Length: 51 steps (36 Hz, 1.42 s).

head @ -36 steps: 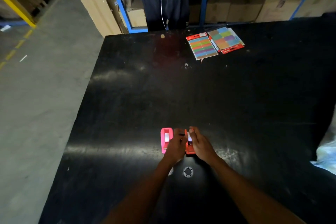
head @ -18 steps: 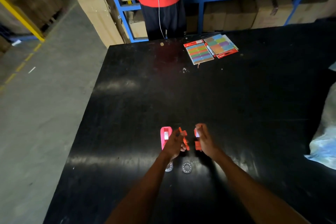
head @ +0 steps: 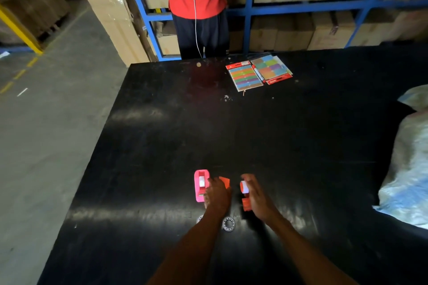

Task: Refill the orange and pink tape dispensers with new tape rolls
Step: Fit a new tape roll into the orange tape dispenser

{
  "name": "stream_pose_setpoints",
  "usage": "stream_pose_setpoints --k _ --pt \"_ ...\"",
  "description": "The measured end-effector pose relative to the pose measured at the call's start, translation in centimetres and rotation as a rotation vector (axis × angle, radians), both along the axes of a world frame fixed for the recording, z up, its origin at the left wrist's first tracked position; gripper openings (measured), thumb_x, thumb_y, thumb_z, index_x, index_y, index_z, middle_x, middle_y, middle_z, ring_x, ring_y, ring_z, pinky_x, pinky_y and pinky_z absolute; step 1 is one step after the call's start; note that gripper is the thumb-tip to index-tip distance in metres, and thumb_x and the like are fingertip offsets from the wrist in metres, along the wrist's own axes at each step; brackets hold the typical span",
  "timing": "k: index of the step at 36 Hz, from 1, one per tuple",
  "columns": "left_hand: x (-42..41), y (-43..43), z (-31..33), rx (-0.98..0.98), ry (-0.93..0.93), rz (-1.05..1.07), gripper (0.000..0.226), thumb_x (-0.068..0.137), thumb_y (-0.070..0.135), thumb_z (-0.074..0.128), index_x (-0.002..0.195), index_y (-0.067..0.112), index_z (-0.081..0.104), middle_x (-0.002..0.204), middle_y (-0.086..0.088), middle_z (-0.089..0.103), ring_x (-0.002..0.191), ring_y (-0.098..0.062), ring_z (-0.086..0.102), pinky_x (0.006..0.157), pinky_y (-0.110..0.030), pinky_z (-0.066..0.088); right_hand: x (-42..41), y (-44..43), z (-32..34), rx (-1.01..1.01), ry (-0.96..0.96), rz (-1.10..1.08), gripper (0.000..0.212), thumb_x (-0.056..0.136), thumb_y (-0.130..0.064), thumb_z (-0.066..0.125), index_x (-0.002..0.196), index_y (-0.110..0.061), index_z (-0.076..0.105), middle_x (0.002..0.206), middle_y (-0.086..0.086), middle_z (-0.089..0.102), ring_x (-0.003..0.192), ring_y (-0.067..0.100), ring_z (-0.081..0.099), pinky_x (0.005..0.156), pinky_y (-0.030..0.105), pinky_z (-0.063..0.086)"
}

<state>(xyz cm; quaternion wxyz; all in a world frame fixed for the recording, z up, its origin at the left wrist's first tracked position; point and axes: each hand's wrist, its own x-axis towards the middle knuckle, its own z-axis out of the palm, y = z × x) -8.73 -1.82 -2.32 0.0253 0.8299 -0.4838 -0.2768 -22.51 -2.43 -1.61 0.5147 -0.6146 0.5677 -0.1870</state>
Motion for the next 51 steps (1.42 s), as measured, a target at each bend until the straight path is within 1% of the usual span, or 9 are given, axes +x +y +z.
stream_pose_setpoints --k 10,18,22,24,28,34,39,44,51 --pt "-0.3 -1.2 -1.2 -0.021 -0.085 0.008 0.056 0.091 0.049 0.055 0.124 0.004 0.048 0.118 -0.015 0.065 0.109 -0.032 0.065 0.086 -0.042 0.055 0.0 0.5 0.8 -0.01 -0.031 -0.039 0.044 0.1 -0.035 0.026 0.137 -0.023 0.046 0.136 -0.007 0.05 0.125 0.006 0.049 0.101 0.009 0.029" --pt "0.4 -1.0 -1.0 -0.156 -0.025 0.093 0.059 0.091 0.051 0.051 0.129 0.006 0.044 0.116 -0.017 0.066 0.107 -0.036 0.065 0.088 -0.047 0.054 0.3 0.1 0.3 -0.026 -0.063 -0.079 0.053 0.094 -0.041 0.022 0.135 -0.022 0.049 0.138 0.001 0.053 0.128 0.015 0.051 0.113 0.03 0.034" --pt "0.5 -0.7 0.6 -0.385 0.467 0.222 0.03 0.092 0.045 0.054 0.102 0.016 0.056 0.083 -0.012 0.072 0.07 -0.026 0.069 0.065 -0.043 0.057 0.1 0.0 -0.9 0.001 -0.117 -0.165 0.053 0.09 -0.058 0.023 0.127 -0.035 0.054 0.127 0.0 0.062 0.118 0.019 0.059 0.108 0.045 0.044" --pt "0.3 -0.4 2.0 -0.261 0.842 0.223 0.03 0.092 0.043 0.057 0.093 0.014 0.058 0.074 -0.008 0.067 0.053 -0.016 0.062 0.053 -0.033 0.052 0.0 0.1 -1.7 -0.011 -0.131 -0.168 0.055 0.089 -0.06 0.025 0.127 -0.032 0.054 0.127 0.001 0.063 0.118 0.019 0.06 0.108 0.047 0.042" --pt "0.4 0.4 3.5 -0.083 1.034 0.072 0.018 0.093 0.036 0.06 0.101 0.021 0.064 0.084 0.003 0.067 0.072 -0.013 0.066 0.062 -0.024 0.052 0.2 0.3 -0.5 -0.024 -0.124 -0.136 0.048 0.093 -0.053 0.029 0.127 -0.03 0.054 0.124 0.0 0.064 0.115 0.016 0.061 0.106 0.04 0.044" --pt "0.8 1.1 3.7 -0.166 1.004 0.04 0.017 0.089 0.026 0.068 0.102 0.015 0.066 0.09 -0.003 0.07 0.077 -0.015 0.066 0.07 -0.027 0.054 -0.7 0.3 -0.1 -0.05 -0.077 -0.069 0.037 0.105 -0.036 0.028 0.134 -0.028 0.05 0.126 0.0 0.063 0.113 0.016 0.061 0.102 0.036 0.046" --pt "0.9 1.7 3.2 -0.202 0.909 0.143 0.032 0.079 0.018 0.078 0.105 0.007 0.062 0.088 -0.007 0.068 0.073 -0.019 0.067 0.064 -0.029 0.053 -2.9 -0.5 -0.5 -0.089 -0.078 -0.253 0.033 0.107 -0.027 0.03 0.131 -0.024 0.052 0.127 -0.003 0.057 0.116 0.019 0.056 0.098 0.028 0.039" --pt "-1.3 3.9 1.1 -0.208 0.607 -0.174 0.027 0.069 0.021 0.082 0.089 0.013 0.066 0.081 -0.005 0.072 0.071 -0.013 0.067 0.066 -0.029 0.057 -5.1 -1.1 -0.4 -0.086 -0.075 -0.309 0.035 0.106 -0.03 0.031 0.132 -0.022 0.052 0.128 0.003 0.058 0.114 0.023 0.058 0.099 0.034 0.044" --pt "-5.1 6.1 -1.0 -0.049 0.237 -0.409 0.055 0.077 0.036 0.072 0.124 0.013 0.055 0.131 -0.012 0.057 0.12 -0.029 0.052 0.098 -0.034 0.041 -6.0 0.0 -0.7 -0.073 -0.024 -0.251 0.033 0.105 -0.037 0.031 0.131 -0.031 0.05 0.125 -0.002 0.06 0.101 0.01 0.061 0.097 0.035 0.047"
